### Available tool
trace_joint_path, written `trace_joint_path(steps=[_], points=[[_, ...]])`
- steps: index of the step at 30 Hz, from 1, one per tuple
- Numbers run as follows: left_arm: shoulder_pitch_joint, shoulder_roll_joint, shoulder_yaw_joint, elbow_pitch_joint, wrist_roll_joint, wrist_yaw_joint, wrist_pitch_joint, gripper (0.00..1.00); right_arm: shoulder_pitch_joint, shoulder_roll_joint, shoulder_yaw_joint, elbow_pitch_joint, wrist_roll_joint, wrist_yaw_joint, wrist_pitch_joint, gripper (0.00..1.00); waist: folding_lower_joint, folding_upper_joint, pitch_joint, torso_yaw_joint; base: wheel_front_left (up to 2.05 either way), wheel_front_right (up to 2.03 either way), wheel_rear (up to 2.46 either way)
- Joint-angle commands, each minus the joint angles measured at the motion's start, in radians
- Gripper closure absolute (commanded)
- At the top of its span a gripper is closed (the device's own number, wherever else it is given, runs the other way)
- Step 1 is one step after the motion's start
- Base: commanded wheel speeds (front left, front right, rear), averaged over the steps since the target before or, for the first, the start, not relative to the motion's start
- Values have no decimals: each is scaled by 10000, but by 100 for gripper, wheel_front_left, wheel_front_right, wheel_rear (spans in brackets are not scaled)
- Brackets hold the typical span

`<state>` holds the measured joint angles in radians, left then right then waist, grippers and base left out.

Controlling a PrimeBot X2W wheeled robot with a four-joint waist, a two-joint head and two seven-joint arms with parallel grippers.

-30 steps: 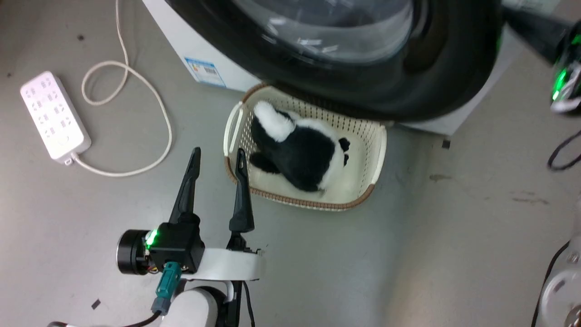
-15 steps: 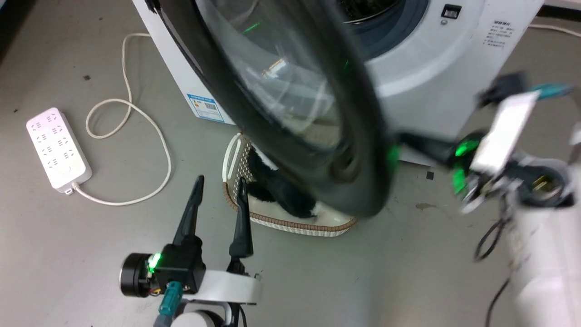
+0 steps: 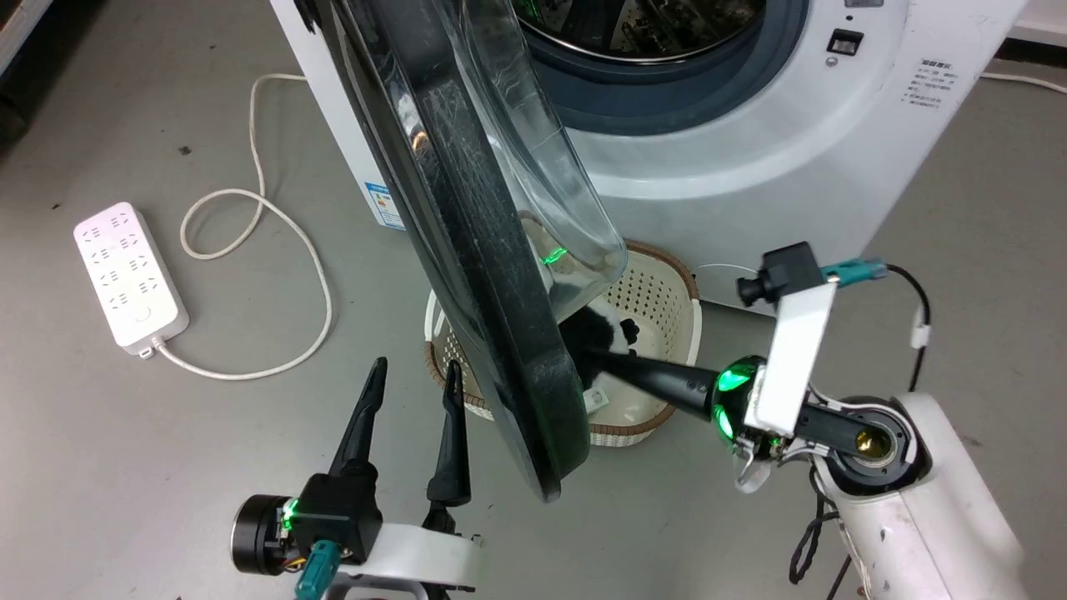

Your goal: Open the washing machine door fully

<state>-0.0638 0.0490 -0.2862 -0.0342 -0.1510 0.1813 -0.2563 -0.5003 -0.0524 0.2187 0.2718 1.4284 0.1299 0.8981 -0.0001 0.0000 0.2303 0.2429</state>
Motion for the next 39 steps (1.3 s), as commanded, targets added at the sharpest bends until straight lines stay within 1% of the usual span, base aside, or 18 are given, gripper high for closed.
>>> trace_joint_path(steps=[1,2,3,6,8,10,11,14,15,17,19,22,23,25,29,33,39], points=[[107,12,-17,3,-64,-51,-55,0,179,21,-73,-33,33,8,-188,100,1,0,-22,14,0,0,0],[107,12,15,-3,-96,-65,-55,0,166,21,-155,-68,-123,8,-391,52,1,0,-46,7,0,0,0],[93,12,71,-39,-165,-85,-55,0,162,20,-238,-76,-306,8,-564,0,1,0,-67,-9,0,0,0],[28,12,314,-96,-327,-258,-55,0,162,-106,-539,-315,-815,8,-1011,0,1,0,-157,-122,0,0,0],[3,12,493,-86,-362,-384,-55,0,137,-265,-849,-597,-1200,8,-1511,0,1,0,-238,-249,0,0,0],[-6,12,645,-74,-409,-516,-55,0,68,-557,-1074,-1131,-1870,8,-2314,0,1,0,-314,-410,0,0,0],[-5,12,719,-62,-465,-581,-55,0,35,-804,-1078,-1499,-2369,8,-2825,0,1,0,-348,-500,0,0,0],[-10,12,1001,-15,-680,-769,-55,0,135,-1744,-732,-2488,-4103,8,-4710,0,1,0,-483,-776,0,0,0],[11,12,1327,55,-934,-959,-55,0,445,-2831,-203,-2957,-5967,8,-6857,0,1,0,-645,-1060,0,0,0],[37,12,1512,148,-992,-1120,-55,0,763,-3441,82,-2936,-7221,8,-8155,0,1,0,-775,-1239,0,0,0],[77,12,1680,221,-1013,-1274,-55,0,1149,-3707,51,-2775,-8248,8,-9248,0,1,0,-890,-1417,0,0,0],[137,12,1922,367,-1020,-1597,-55,0,1815,-3604,-465,-2542,-9516,8,-10516,0,1,0,-1014,-1646,0,0,0],[154,12,1987,421,-1017,-1707,-55,0,2093,-3471,-679,-2491,-9879,8,-10829,0,1,0,-1051,-1714,0,0,0],[224,12,2116,465,-1006,-1795,-55,0,2682,-3043,-1239,-2456,-10571,8,-11214,0,1,0,-1103,-1858,0,0,0],[397,12,2399,722,-1025,-2047,-55,0,3942,-1948,-1926,-2837,-11614,8,-11506,0,1,0,-1208,-2141,0,0,0],[589,44,2518,1022,-837,-2192,-55,0,4939,-1101,-2067,-3073,-12279,8,-11581,0,1,0,-1272,-2333,0,0,0],[791,85,2480,1327,-296,-2102,-55,0,5460,-493,-1846,-3327,-12926,8,-11595,0,1,0,-1322,-2427,0,0,0]])
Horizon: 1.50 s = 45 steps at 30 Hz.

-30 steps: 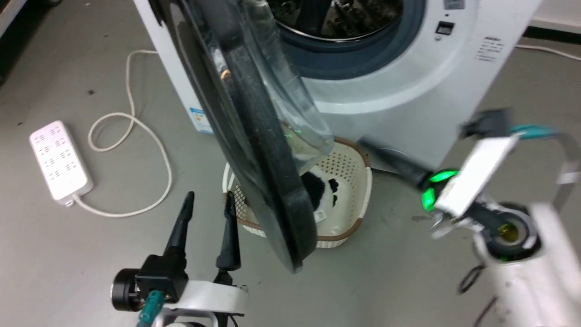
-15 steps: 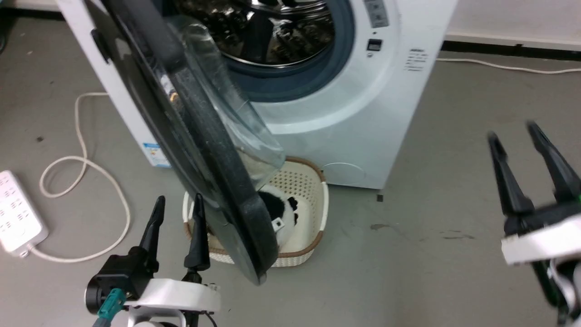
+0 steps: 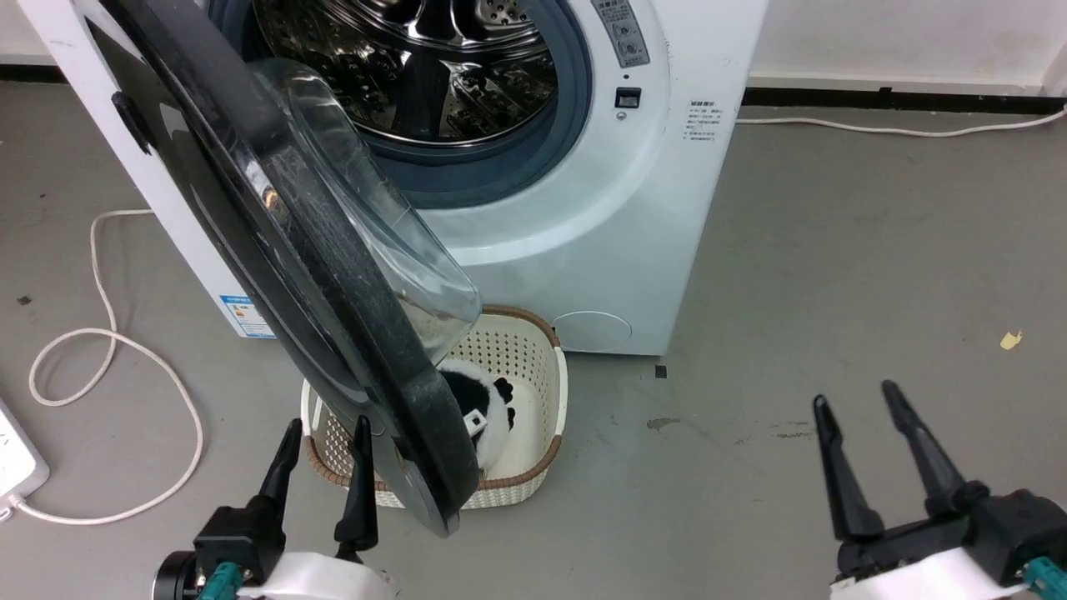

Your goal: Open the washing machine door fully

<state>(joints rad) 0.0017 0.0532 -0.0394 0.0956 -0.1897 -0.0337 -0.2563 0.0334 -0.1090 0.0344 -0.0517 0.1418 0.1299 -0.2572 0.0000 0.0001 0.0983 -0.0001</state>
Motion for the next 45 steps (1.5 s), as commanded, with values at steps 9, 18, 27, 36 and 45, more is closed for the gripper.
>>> trace_joint_path(steps=[9,18,27,36,45], points=[[183,2,28,8,295,215,-55,0,396,390,-110,-357,-402,8,-44,0,0,-1,-48,59,0,0,0],[138,-16,191,-177,388,208,-55,100,416,526,-142,-262,-441,8,-44,0,0,-1,-122,95,0,0,0],[-240,-27,1208,-2474,-339,696,-55,100,392,556,-189,-217,-463,8,-45,0,0,-1,-299,86,0,0,0],[-1573,-28,2011,-5018,-600,667,-55,100,446,570,-141,-130,-466,8,-45,0,0,-1,-548,-2,0,0,0],[-1737,-22,584,-6352,40,289,625,100,495,580,-210,-104,-394,8,-45,0,0,-1,-595,-14,0,0,0]])
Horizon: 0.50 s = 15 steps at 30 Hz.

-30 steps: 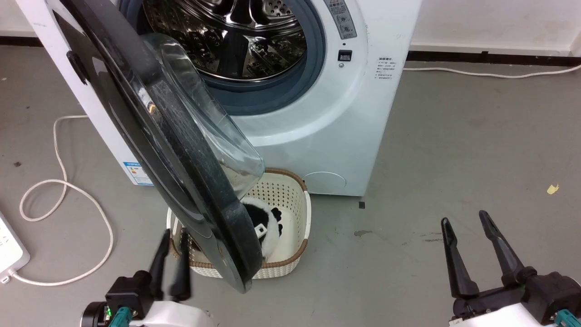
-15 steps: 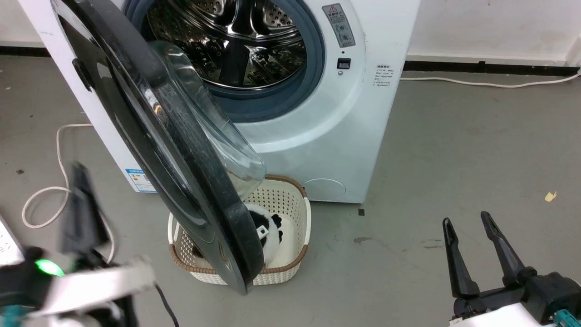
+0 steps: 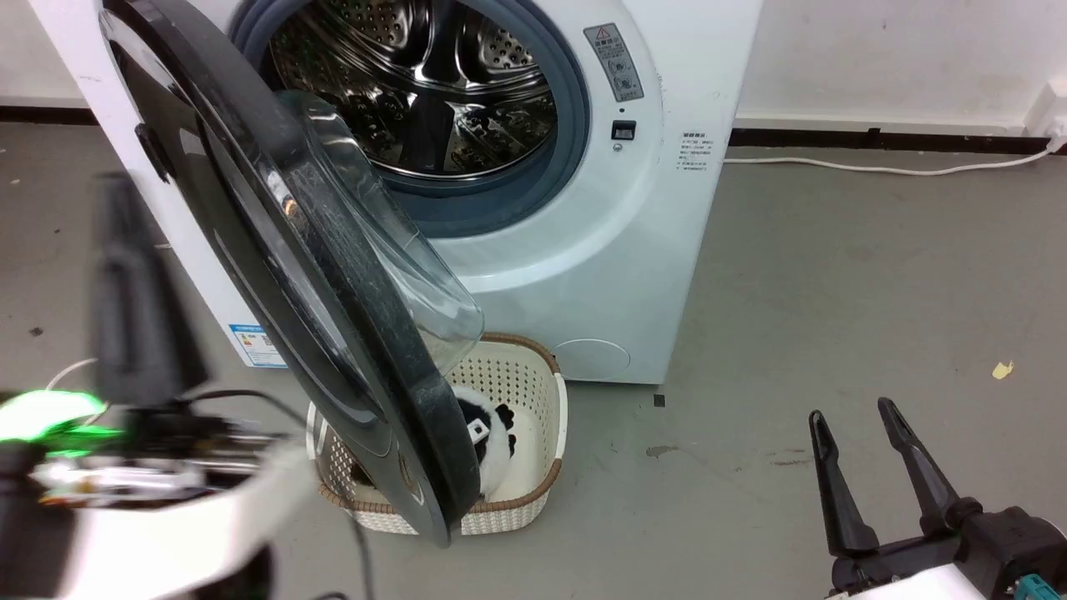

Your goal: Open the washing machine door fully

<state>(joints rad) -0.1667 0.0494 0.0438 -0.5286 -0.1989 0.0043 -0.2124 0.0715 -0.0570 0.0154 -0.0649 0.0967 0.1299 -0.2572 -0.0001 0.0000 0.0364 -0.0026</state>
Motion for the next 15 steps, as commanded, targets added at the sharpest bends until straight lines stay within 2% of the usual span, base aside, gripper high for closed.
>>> trace_joint_path(steps=[1,2,4,5,8,15], points=[[-54,16,-248,-111,132,-91,186,100,115,60,-20,28,56,8,-45,0,1,0,24,11,0,0,0],[-3,15,-853,-226,355,-158,522,100,105,62,-43,21,72,8,-45,0,1,0,65,31,0,0,0],[23,15,-1212,-250,464,-191,669,100,99,63,-65,18,76,8,-45,0,1,0,85,45,0,0,0],[180,13,-2371,-34,611,-216,1089,100,76,65,-112,31,111,8,-45,0,1,0,128,55,0,0,0],[638,11,-3733,995,73,-79,1845,100,12,66,-92,53,147,8,-45,0,1,0,187,21,0,0,0],[1113,12,-4760,2849,-256,-6,2596,100,0,67,-183,232,283,8,-45,0,1,0,290,-4,0,0,0]])
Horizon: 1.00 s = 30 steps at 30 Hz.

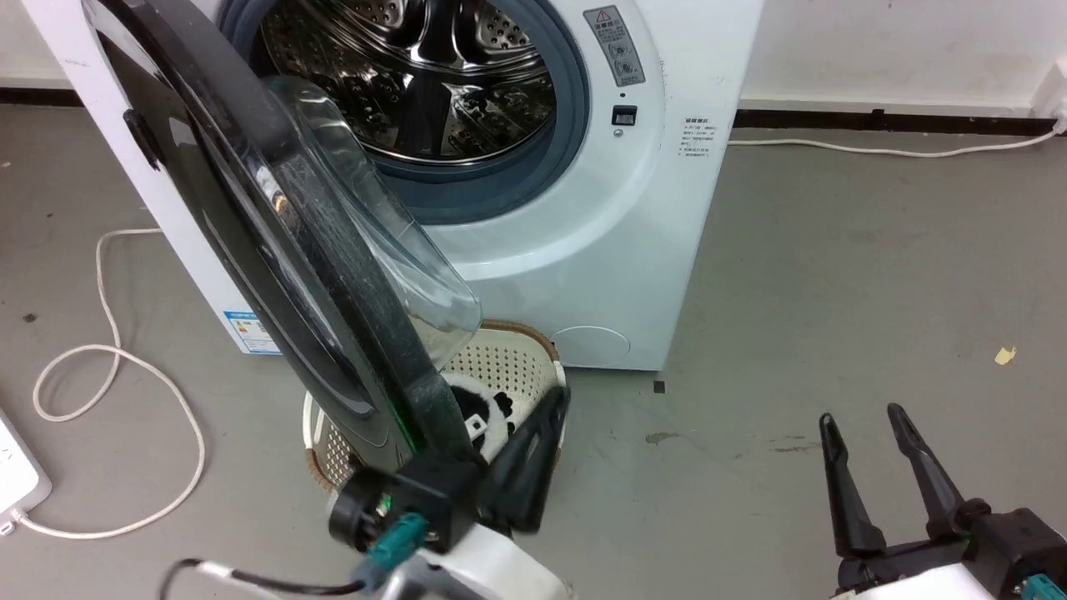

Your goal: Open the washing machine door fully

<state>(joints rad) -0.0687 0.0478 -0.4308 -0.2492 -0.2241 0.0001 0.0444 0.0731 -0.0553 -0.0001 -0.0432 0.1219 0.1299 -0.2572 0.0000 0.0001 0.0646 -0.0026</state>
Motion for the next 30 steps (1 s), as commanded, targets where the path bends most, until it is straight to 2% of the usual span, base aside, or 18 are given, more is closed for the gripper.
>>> trace_joint_path(steps=[1,7,13,23,30], points=[[179,33,-64,363,30,84,115,100,-21,50,-34,34,41,8,-45,0,0,-1,24,-8,0,0,0],[196,45,254,1695,26,540,-210,100,-38,50,-45,86,190,8,-45,0,0,-1,97,14,0,0,0],[138,222,905,2341,-60,922,-709,100,26,50,-16,108,244,8,-45,0,0,-1,80,347,0,0,0],[506,523,1295,2470,-369,1019,-858,100,291,50,-88,160,257,8,-45,0,0,-1,-179,2004,0,0,0],[764,880,1873,2388,-598,1269,-834,100,330,51,40,197,173,8,-45,0,0,-1,-168,3208,0,0,0]])
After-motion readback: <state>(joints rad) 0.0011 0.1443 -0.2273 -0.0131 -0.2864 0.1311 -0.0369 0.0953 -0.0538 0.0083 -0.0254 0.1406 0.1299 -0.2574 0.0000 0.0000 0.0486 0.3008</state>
